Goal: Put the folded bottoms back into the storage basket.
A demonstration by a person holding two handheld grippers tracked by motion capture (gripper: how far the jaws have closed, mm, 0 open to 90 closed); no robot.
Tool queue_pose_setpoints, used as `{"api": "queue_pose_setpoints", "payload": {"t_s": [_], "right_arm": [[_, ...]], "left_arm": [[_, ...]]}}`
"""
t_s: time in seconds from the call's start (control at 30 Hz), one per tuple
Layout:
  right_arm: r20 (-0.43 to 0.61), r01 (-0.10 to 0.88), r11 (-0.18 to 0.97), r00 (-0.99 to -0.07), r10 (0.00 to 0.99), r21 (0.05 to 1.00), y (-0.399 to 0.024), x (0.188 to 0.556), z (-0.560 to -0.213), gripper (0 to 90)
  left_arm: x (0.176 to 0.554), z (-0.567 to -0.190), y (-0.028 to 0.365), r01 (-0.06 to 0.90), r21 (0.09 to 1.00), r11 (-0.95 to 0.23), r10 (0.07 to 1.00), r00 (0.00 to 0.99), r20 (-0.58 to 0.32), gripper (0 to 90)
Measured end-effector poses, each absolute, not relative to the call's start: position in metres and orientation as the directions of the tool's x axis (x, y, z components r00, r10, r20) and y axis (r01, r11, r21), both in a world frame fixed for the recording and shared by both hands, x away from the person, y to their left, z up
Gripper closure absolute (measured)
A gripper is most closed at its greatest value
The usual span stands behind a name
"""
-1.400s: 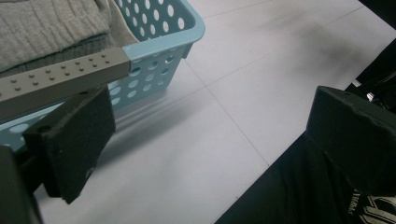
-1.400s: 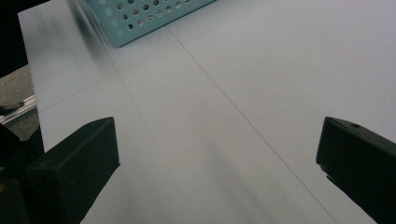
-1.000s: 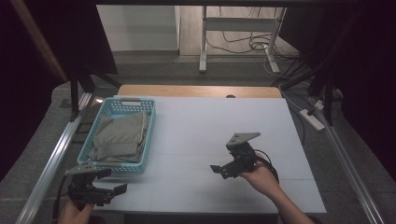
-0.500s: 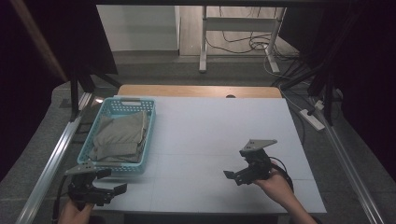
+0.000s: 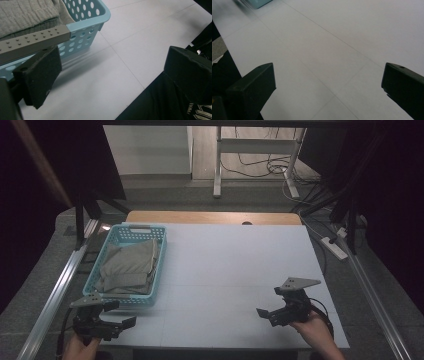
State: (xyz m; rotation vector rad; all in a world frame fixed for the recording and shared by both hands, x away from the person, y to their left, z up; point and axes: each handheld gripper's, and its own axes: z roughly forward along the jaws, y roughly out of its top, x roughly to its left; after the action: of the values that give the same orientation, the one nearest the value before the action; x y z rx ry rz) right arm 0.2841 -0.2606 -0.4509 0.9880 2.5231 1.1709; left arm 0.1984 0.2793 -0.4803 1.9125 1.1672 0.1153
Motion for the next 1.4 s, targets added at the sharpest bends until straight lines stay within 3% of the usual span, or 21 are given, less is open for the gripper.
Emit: {"api": "queue_pose_setpoints", "payload": {"t_s": [0.8, 1.4], "right_arm": [[0.125, 0.56, 0.359, -0.648, 0.751, 0.746, -0.323, 0.25, -0.454, 0.0], [0.1, 0.596, 0.353, -0.593, 0.799, 0.721, -0.34, 0.226, -0.448, 0.0]], "left_arm": [[0.198, -0.48, 0.279, 0.68, 0.711, -0.181, 0.762, 0.554, -0.335, 2.4], [0.197, -0.48, 0.279, 0.675, 0.715, -0.184, 0.767, 0.553, -0.325, 2.4]]}}
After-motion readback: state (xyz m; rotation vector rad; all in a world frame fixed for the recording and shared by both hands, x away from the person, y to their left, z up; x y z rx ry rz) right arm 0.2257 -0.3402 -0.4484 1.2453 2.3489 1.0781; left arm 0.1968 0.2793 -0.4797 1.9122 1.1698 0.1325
